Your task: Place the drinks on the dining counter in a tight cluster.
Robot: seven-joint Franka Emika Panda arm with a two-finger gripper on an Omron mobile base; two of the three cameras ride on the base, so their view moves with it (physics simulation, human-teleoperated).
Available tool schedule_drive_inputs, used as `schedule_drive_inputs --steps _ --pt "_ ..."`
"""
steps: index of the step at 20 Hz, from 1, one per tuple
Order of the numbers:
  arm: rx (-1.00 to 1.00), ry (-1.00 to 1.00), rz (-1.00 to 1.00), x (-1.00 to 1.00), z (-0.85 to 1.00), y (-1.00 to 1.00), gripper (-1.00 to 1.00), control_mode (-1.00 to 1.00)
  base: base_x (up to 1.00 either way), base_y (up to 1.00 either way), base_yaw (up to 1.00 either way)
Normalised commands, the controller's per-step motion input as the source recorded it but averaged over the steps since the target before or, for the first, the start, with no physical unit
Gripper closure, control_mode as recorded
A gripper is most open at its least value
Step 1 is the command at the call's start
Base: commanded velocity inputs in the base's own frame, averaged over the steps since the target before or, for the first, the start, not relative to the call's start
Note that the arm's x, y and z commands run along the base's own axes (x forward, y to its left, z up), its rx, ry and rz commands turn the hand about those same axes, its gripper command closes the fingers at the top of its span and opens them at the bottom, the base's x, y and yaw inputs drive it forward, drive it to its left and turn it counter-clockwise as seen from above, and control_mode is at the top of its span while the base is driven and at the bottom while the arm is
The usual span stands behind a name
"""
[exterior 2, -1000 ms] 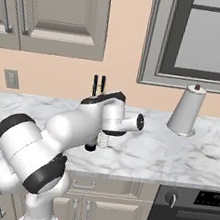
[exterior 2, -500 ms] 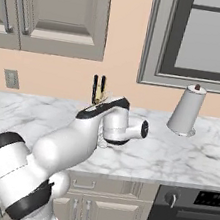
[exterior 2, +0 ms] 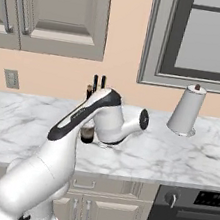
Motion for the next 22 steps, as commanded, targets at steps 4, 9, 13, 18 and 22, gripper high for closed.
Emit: schedule_drive_inputs --steps 4,9,13,18,22 --pt "-0.02 -0.13 0.0 -0.73 0.57 0.08 1.0 -1.0 0.0 0.0 0.0" --pt "-0.03 -0.22 0.0 -0.47 0.63 0.09 1.0 -1.0 0.0 0.0 0.0" --pt "0.0 -0.04 0.0 -0.05 0.0 0.0 1.0 -1.0 0.0 0.0 0.0" --pt "0.0 0.0 0.0 -0.05 0.0 0.0 1.0 -1.0 0.0 0.0 0.0" --pt "0.0 0.0 0.0 0.0 0.0 0.0 1.0 1.0 -0.43 -0.02 -0.05"
